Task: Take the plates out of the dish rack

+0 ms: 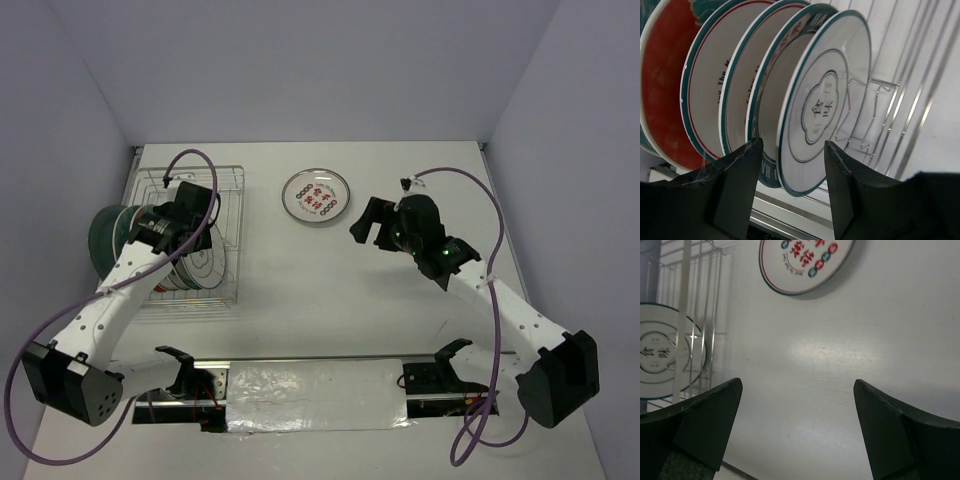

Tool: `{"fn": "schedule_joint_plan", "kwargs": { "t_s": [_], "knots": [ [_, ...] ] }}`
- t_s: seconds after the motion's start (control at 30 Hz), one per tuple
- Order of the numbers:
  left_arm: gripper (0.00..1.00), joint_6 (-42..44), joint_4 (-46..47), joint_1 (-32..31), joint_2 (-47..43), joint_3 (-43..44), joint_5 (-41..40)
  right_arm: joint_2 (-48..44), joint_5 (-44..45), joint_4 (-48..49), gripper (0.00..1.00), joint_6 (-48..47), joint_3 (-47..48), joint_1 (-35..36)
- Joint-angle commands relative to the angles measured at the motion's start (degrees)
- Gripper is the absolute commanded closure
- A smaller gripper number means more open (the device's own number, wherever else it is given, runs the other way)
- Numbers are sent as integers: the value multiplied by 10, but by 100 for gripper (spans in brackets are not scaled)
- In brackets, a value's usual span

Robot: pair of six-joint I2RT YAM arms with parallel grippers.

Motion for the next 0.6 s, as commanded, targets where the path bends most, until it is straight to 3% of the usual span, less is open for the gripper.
{"fn": "schedule_joint_plan", "kwargs": {
  "t_s": [0.0, 0.1, 0.23, 0.3, 0.5, 0.57],
  "knots": [
    [36, 0, 22, 19, 2, -12, -23, -34, 0, 8, 0, 0, -28, 13],
    [36, 10, 39, 27, 2, -29, -10, -53, -2, 9, 0, 2, -45, 18],
    [49, 16, 57, 29, 11, -45, 19, -68, -1, 8, 0, 6, -50, 24],
    [50, 16, 60, 29, 15, -46, 28, -73, 4, 3, 0, 8, -47, 28],
    [77, 26, 37, 27, 7, -1, 35, -82, 11, 1, 0, 17, -52, 36],
    [82, 32, 28, 26, 3, 19, 27, -83, 9, 3, 0, 20, -55, 36]
  ]
}}
